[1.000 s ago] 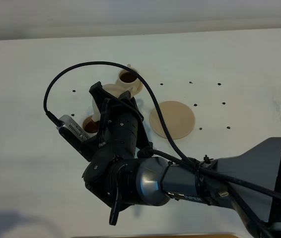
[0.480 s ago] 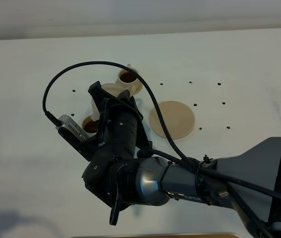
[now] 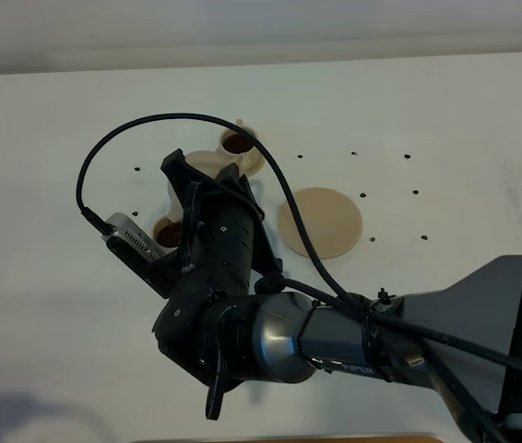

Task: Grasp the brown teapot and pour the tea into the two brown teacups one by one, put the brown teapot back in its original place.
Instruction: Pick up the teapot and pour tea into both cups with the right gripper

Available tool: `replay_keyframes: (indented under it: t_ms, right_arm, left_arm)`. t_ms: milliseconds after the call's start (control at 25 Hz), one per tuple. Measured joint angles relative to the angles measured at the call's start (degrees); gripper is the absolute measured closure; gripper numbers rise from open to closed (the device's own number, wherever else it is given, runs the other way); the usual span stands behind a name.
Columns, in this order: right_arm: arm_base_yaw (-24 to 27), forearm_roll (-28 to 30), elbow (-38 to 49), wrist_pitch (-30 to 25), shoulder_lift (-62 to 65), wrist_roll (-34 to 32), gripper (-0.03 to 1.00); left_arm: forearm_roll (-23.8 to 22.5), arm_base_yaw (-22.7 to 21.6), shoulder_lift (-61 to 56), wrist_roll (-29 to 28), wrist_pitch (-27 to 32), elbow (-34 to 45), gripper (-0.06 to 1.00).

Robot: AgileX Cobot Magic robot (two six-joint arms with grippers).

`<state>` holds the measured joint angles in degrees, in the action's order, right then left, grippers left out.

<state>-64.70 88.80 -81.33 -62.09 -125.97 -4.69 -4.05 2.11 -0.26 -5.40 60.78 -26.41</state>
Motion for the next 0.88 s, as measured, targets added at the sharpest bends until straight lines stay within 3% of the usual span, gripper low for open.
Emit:
replay_keyframes:
  t_ms: [880]
  right_arm:
    - [-1.30,0.07,0.00,-1.39,0.00,-0.05,0.85]
  left_arm:
    - [0.00,0.00,0.00,0.04,0.00,0.00,0.63]
